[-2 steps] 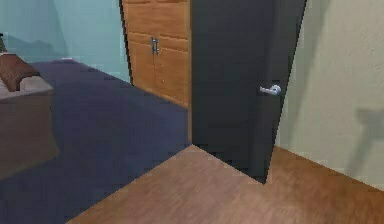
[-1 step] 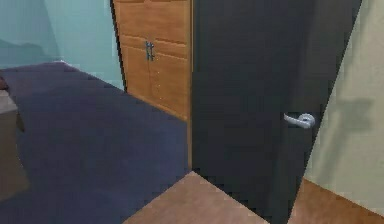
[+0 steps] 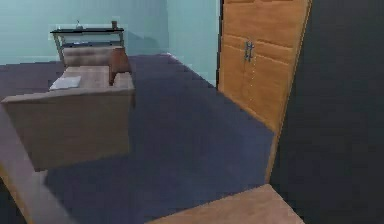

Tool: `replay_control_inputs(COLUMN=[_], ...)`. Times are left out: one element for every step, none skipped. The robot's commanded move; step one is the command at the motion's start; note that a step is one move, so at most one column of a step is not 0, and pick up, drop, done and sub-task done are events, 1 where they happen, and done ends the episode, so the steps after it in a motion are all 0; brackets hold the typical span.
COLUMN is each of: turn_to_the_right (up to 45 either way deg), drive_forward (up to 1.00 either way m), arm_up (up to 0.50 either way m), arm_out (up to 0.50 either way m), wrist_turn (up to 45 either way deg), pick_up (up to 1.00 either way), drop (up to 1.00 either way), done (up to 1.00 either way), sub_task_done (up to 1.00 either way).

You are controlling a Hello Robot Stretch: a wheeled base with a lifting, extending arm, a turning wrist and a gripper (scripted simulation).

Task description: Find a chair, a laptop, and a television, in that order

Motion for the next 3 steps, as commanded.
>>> replay_control_inputs(turn_to_the_right=[0.0,-6.0,0.0], drive_forward=[1.0,0.0,0.35], arm_up=[0.0,0.0,0.0], arm_out=[0.0,0.0,0.0], wrist_turn=[0.0,0.0,0.0], pick_up=[0.0,0.0,0.0], drop=[0.0,0.0,0.0], done=[0.0,0.0,0.0], sub_task_done=[0.0,0.0,0.0])
